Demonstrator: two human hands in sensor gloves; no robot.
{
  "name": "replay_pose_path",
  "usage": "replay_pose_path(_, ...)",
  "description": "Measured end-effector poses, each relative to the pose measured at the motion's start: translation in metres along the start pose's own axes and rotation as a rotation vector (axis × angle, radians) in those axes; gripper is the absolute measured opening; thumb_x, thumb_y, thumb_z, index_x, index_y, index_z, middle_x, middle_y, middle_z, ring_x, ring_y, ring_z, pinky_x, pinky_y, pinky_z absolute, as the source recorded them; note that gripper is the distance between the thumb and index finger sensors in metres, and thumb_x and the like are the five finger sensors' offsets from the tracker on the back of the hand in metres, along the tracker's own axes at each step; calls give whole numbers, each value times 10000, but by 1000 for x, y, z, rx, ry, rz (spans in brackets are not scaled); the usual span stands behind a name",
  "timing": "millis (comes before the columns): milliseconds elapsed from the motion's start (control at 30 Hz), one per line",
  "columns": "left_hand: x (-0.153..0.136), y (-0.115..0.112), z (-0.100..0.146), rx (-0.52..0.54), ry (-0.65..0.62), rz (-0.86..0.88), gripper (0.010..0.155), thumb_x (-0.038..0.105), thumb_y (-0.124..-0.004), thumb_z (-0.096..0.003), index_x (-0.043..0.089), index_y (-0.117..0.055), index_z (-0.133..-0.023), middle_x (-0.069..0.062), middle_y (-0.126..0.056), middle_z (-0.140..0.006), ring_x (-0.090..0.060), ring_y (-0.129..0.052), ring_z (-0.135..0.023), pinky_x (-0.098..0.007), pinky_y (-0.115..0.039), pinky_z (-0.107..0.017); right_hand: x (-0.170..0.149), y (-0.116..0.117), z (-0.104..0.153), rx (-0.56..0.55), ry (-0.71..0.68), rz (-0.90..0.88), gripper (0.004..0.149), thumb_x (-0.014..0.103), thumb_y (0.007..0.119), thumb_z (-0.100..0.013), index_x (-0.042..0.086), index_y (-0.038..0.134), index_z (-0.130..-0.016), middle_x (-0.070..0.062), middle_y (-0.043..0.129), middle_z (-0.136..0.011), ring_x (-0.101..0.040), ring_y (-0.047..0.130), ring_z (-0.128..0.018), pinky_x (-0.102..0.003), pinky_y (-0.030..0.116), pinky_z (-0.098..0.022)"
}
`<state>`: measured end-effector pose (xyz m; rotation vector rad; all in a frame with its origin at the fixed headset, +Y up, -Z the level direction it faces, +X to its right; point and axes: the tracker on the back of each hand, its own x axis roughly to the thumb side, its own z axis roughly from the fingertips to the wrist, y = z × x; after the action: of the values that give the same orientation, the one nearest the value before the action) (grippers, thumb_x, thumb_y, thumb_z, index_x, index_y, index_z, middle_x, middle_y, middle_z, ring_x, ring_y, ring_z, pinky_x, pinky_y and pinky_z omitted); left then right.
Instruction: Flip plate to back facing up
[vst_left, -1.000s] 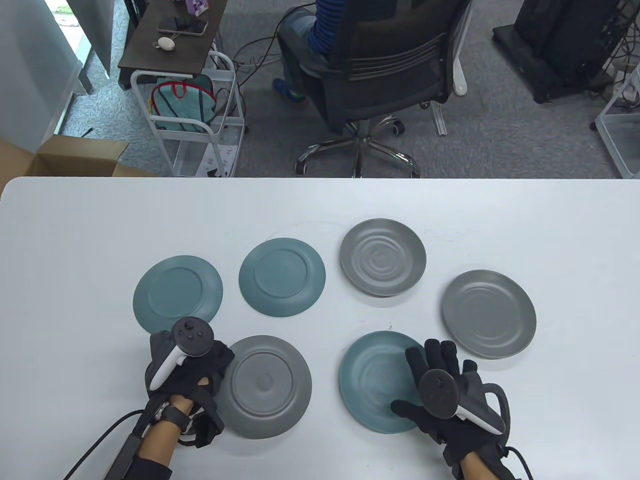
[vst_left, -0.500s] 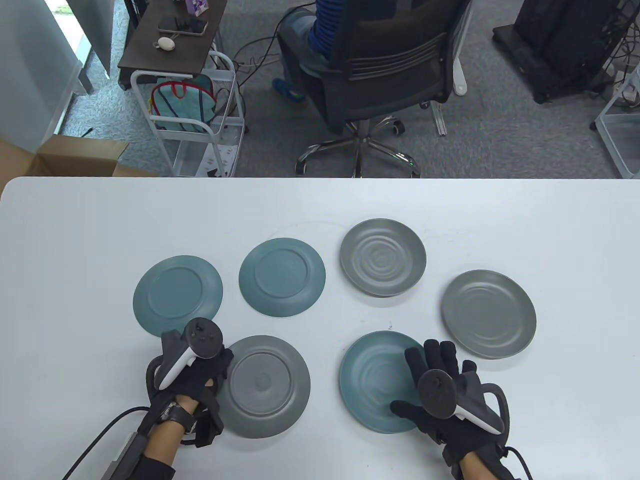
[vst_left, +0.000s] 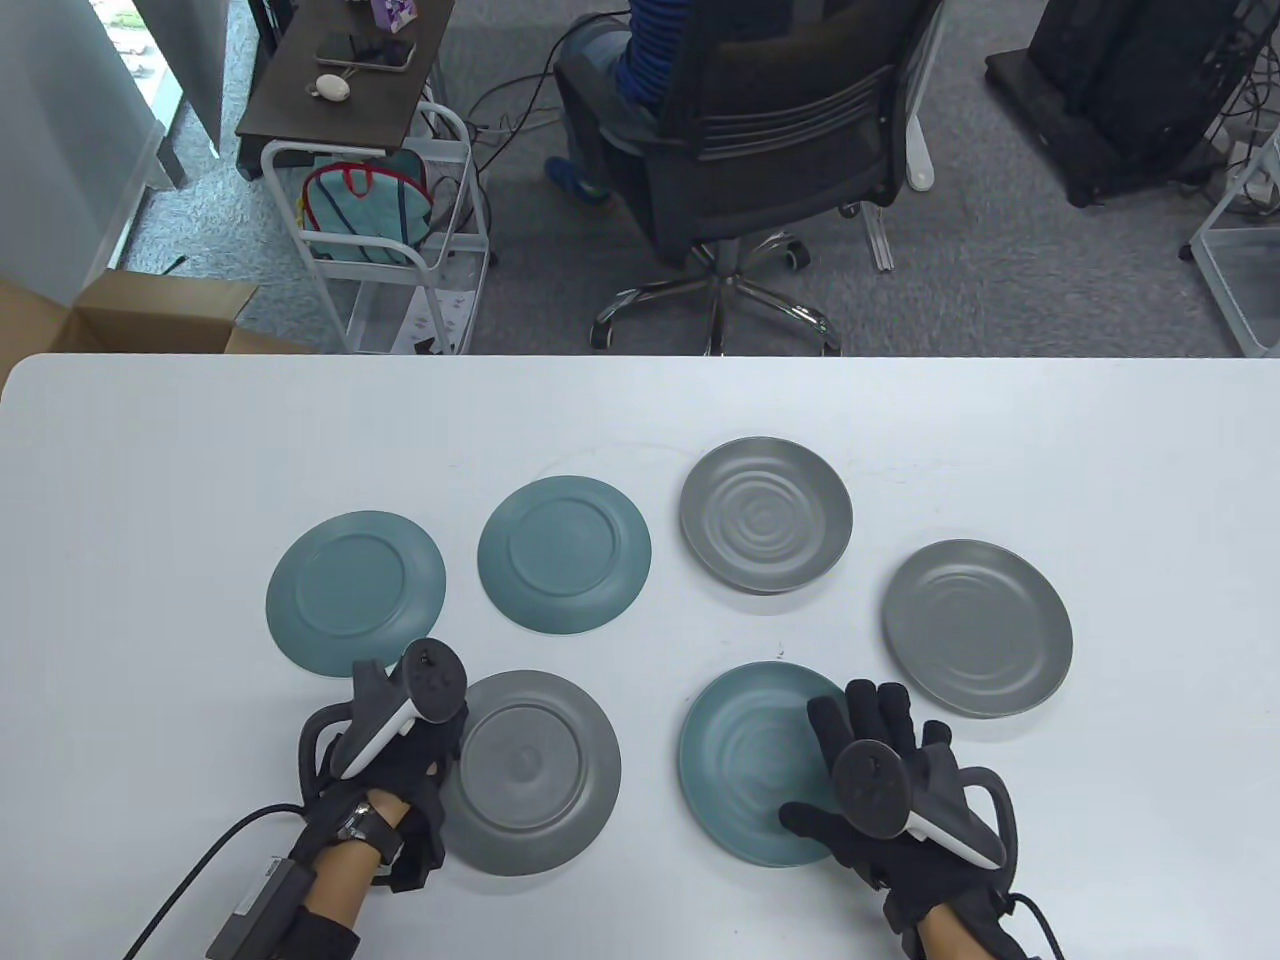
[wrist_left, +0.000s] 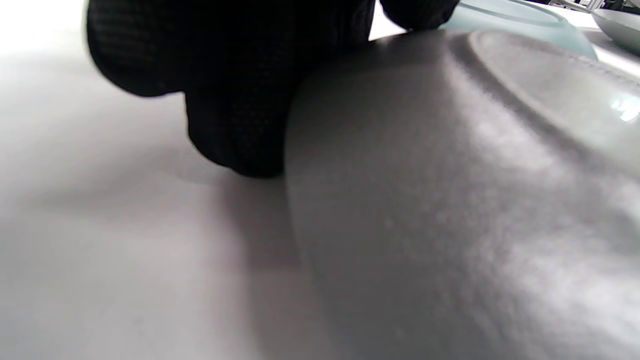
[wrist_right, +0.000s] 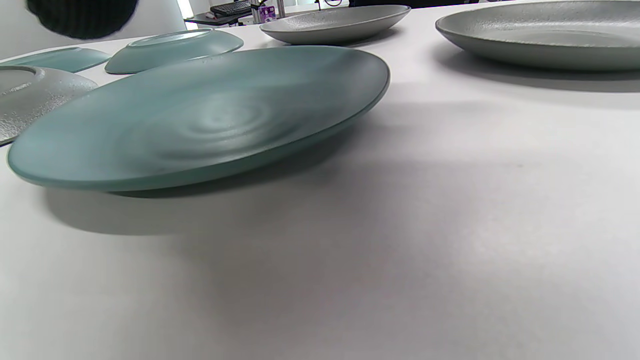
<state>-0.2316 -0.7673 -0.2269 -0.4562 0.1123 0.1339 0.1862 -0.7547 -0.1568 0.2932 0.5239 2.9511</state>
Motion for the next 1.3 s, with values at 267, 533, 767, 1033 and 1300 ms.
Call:
replay_pose_path(267, 5, 0, -1, 19, 11, -55, 573, 420, -588, -580, 47, -718, -995, -70, -907, -770, -275, -1081, -448, -345, -896, -323, 1, 0, 0, 0, -2, 4, 952, 691, 624, -458, 205, 171, -1141, -201, 99, -1180, -448, 94, -1073, -723, 228, -733)
replay_pose_path(533, 6, 0, 1, 31, 19, -80, 577, 424, -592, -579, 43, -721, -993, -69, -909, -766, -274, -1083, -442, -343, -897, -318, 2, 0, 0, -3, -5, 6, 952, 692, 623, -458, 206, 172, -1141, -201, 99, -1181, -450, 95, -1073, -724, 226, -733)
replay_pose_path(767, 11, -1, 2, 55, 21, -144, 581, 433, -608, -577, 44, -721, -993, -69, -910, -762, -273, -1084, -441, -341, -899, -315, 2, 1, 0, -4, -8, 5, 952, 692, 622, -459, 207, 167, -1140, -201, 95, -1180, -448, 92, -1073, -723, 226, -734)
replay_pose_path(1033, 10, 2, 4, 77, 25, -137, 595, 437, -607, -577, 35, -708, -1003, -86, -907, -783, -291, -1086, -477, -348, -901, -330, 2, 1, 0, -6, -8, 5, 952, 692, 622, -458, 205, 169, -1140, -201, 97, -1180, -450, 93, -1072, -723, 226, -733)
replay_pose_path(1300, 16, 20, 25, 241, -44, -148, 687, 491, -602, -572, 36, -597, -1087, -163, -839, -916, -356, -1044, -659, -413, -885, -434, 3, 0, 1, -14, -12, 14, 951, 692, 621, -460, 206, 170, -1141, -202, 98, -1181, -449, 93, -1073, -724, 225, -733)
